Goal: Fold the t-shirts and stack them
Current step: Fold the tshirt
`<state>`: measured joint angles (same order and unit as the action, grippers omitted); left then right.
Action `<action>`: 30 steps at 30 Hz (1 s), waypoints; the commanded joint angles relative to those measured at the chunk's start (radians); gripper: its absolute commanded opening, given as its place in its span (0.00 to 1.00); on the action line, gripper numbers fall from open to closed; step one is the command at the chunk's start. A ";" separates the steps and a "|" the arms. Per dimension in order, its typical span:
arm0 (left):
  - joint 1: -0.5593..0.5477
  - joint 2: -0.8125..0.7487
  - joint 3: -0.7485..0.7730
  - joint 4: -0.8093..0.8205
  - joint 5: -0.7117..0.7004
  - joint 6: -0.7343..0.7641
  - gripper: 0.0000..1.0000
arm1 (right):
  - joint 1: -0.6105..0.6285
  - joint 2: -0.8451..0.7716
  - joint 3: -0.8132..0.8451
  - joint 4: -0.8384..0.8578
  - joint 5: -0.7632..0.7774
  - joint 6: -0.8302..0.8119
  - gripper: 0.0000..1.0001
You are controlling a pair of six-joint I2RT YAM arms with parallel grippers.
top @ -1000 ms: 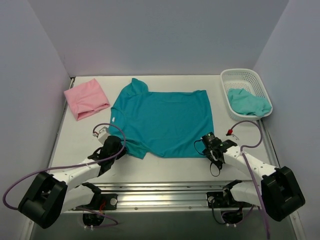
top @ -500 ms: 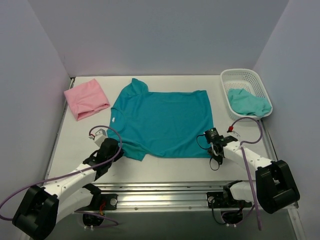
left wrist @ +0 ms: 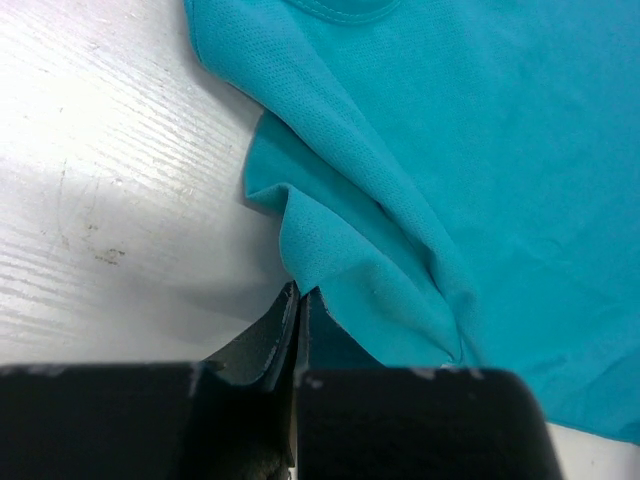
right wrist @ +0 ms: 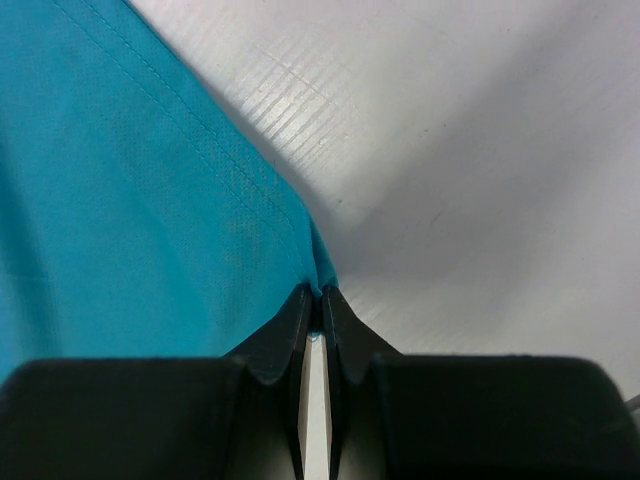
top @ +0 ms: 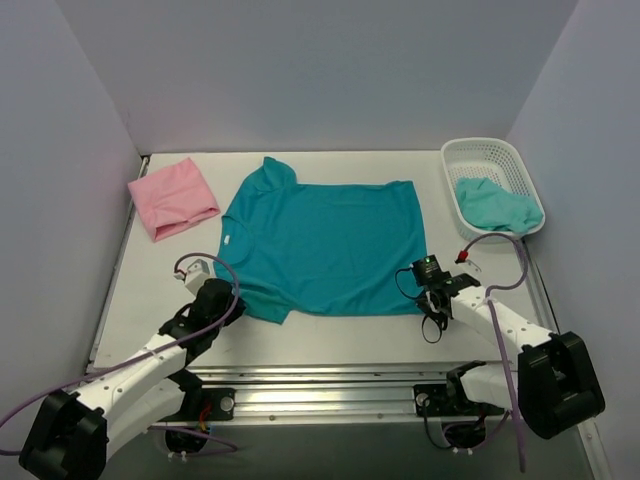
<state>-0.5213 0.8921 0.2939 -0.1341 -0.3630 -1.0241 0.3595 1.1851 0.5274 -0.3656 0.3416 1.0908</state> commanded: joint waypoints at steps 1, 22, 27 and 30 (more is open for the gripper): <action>0.004 -0.062 0.062 -0.091 0.006 0.021 0.02 | -0.005 -0.061 0.016 -0.075 0.023 -0.003 0.00; 0.003 -0.322 0.223 -0.464 -0.019 -0.010 0.02 | -0.005 -0.170 0.051 -0.073 0.054 -0.060 0.00; 0.003 -0.159 0.272 -0.327 -0.019 0.044 0.02 | -0.005 -0.102 0.088 -0.010 0.080 -0.074 0.00; 0.004 -0.069 0.309 -0.245 -0.007 0.074 0.02 | -0.005 -0.052 0.127 0.019 0.094 -0.075 0.00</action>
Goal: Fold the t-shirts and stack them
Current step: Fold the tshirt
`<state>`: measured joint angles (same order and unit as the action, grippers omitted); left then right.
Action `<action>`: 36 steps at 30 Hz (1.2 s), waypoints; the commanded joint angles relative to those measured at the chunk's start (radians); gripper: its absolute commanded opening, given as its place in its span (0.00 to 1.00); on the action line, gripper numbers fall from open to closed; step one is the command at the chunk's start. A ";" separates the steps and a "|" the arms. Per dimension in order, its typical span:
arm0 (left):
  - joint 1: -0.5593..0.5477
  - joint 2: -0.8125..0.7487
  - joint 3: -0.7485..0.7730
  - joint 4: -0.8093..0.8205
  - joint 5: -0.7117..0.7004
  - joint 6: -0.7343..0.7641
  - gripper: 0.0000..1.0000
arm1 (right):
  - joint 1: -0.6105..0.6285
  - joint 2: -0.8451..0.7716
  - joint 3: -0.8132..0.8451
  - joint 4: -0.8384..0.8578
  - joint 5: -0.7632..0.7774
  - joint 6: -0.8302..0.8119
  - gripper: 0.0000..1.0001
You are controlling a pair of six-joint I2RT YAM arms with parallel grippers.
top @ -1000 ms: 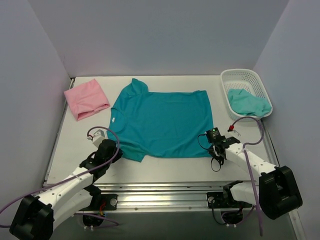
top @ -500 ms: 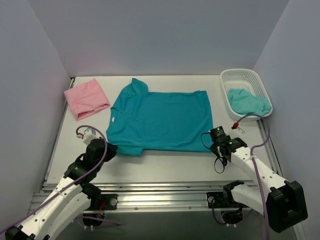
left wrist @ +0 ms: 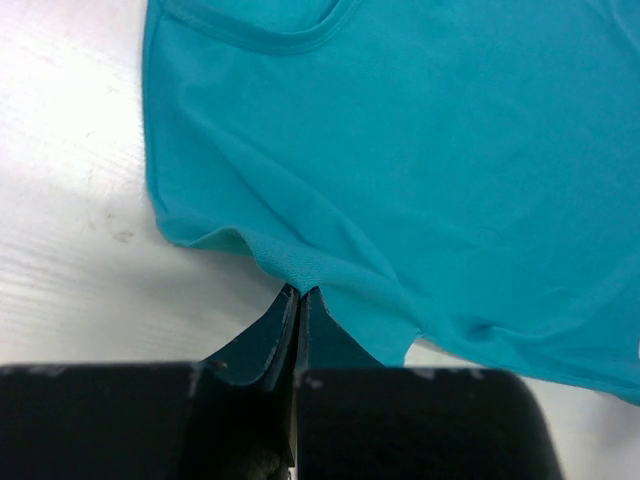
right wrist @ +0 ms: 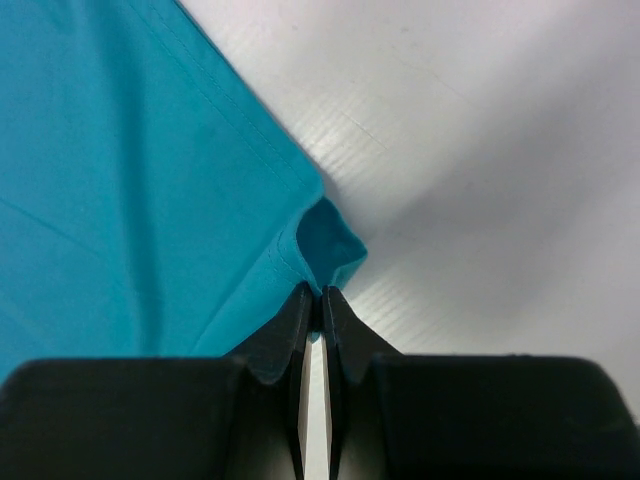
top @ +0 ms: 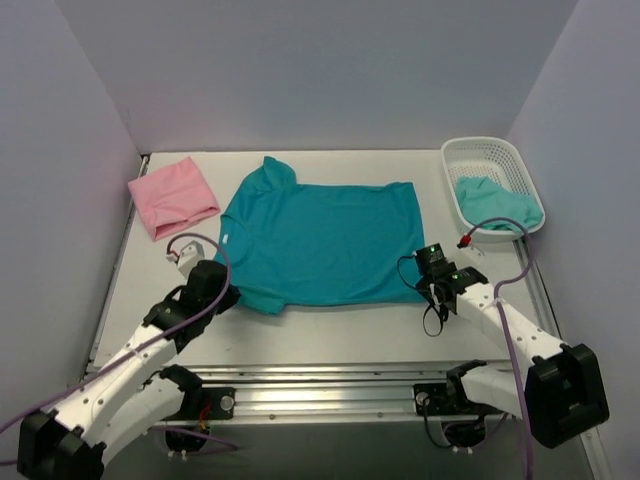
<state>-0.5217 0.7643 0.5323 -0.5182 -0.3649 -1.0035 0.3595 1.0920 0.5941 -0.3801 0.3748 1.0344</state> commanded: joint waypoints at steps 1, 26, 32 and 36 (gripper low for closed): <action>0.006 0.120 0.102 0.153 -0.005 0.069 0.02 | -0.005 0.052 0.070 0.044 0.064 -0.017 0.00; 0.189 0.722 0.523 0.307 0.127 0.229 0.02 | -0.051 0.448 0.500 0.053 0.207 -0.037 0.00; 0.229 0.820 0.572 0.323 0.168 0.241 0.02 | -0.067 0.545 0.521 0.092 0.197 -0.039 0.00; 0.249 0.866 0.592 0.339 0.179 0.250 0.02 | -0.082 0.615 0.549 0.099 0.191 -0.037 0.00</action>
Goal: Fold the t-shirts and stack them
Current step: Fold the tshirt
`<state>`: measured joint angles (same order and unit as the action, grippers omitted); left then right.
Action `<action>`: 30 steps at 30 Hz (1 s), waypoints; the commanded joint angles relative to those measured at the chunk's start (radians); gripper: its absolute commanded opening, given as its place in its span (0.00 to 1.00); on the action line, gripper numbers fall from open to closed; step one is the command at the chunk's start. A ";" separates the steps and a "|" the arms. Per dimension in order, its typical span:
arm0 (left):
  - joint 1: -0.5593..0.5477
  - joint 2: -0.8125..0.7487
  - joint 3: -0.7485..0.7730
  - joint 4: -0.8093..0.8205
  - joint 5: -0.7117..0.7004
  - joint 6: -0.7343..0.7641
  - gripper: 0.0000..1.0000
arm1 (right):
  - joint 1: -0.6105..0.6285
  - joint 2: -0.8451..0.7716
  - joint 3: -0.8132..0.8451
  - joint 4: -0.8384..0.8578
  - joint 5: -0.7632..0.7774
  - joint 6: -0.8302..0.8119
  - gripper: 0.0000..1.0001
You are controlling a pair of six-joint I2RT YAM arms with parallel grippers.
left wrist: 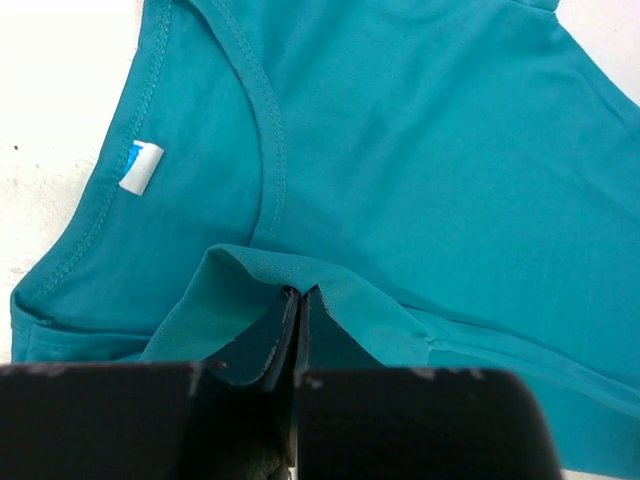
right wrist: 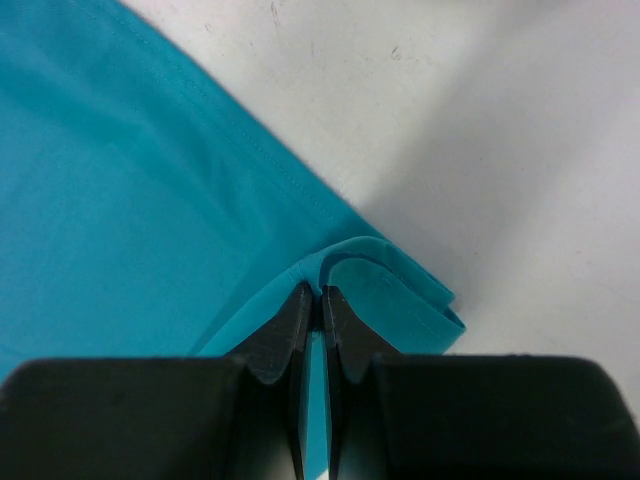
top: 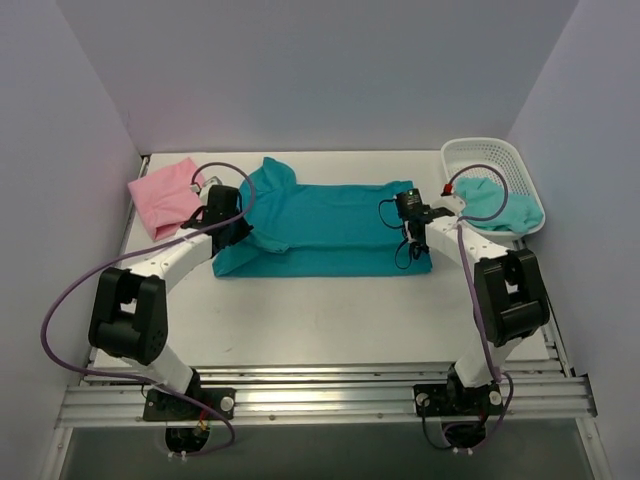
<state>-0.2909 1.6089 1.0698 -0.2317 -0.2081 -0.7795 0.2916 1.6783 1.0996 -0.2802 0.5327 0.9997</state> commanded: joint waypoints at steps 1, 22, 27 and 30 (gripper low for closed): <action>0.022 0.031 0.059 0.058 0.027 0.029 0.02 | -0.017 0.050 0.048 0.009 0.032 -0.004 0.00; 0.151 0.445 0.331 0.097 0.208 0.077 0.74 | -0.037 0.265 0.217 -0.037 0.053 -0.003 0.68; 0.179 0.419 0.363 0.088 0.242 0.080 0.94 | -0.046 0.219 0.266 -0.097 0.104 -0.006 0.94; 0.194 0.369 0.392 0.051 0.242 0.086 0.94 | -0.032 0.154 0.301 -0.117 0.119 -0.012 0.93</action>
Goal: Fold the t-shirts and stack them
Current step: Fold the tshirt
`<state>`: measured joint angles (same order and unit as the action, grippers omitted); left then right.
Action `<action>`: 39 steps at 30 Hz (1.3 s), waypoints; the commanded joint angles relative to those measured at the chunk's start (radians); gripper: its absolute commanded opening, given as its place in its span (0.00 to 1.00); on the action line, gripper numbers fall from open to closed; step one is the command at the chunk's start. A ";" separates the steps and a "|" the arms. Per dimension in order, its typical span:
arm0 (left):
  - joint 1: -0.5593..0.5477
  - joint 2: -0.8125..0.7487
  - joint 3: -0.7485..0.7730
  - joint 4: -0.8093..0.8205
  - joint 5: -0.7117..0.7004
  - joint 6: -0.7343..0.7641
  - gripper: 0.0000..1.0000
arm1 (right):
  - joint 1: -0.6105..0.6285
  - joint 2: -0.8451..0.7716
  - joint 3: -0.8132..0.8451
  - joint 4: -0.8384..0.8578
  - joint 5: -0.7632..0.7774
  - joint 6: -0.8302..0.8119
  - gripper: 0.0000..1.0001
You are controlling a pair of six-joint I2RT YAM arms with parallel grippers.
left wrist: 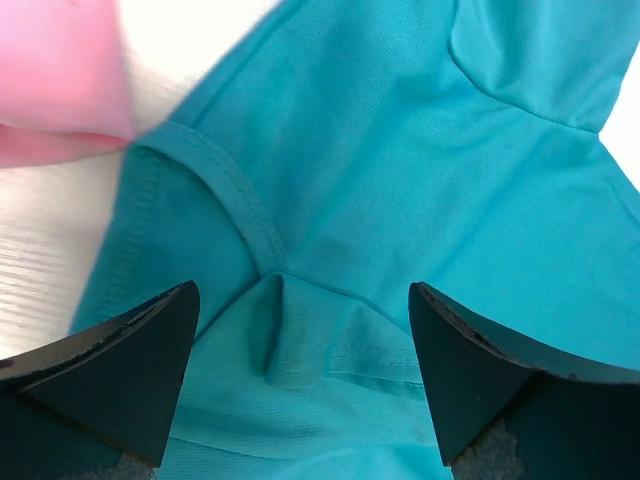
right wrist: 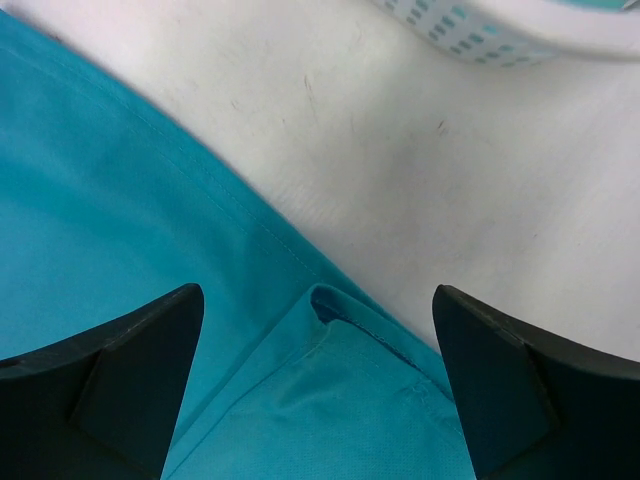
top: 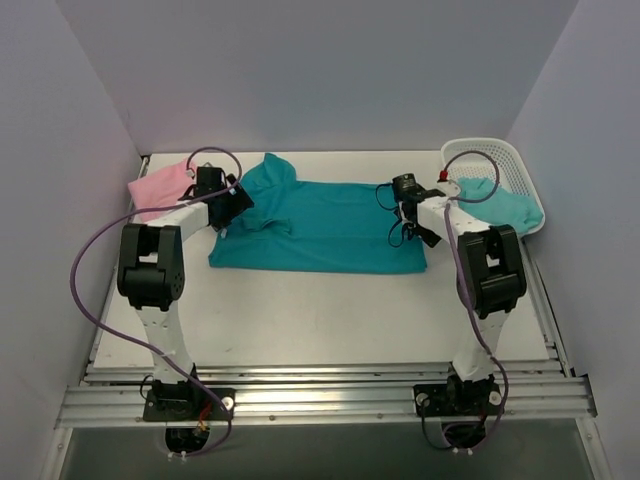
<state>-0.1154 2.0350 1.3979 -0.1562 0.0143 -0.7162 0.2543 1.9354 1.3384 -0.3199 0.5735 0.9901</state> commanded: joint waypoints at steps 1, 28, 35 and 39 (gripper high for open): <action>0.022 -0.093 0.070 -0.035 0.015 0.023 0.94 | 0.031 -0.124 0.067 -0.070 0.078 -0.014 0.93; -0.001 -0.874 -0.401 -0.120 -0.120 0.018 0.94 | 0.513 0.402 0.648 0.226 -0.449 -0.203 0.00; -0.003 -0.854 -0.399 -0.114 -0.109 0.014 0.94 | 0.519 0.462 0.697 0.226 -0.455 -0.200 0.00; -0.004 -0.864 -0.410 -0.114 -0.114 0.015 0.94 | 0.510 0.508 0.731 0.237 -0.472 -0.194 0.00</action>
<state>-0.1158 1.1809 0.9970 -0.2813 -0.0826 -0.7128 0.7692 2.3905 2.0159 -0.0910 0.1211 0.7876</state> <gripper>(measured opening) 0.940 0.001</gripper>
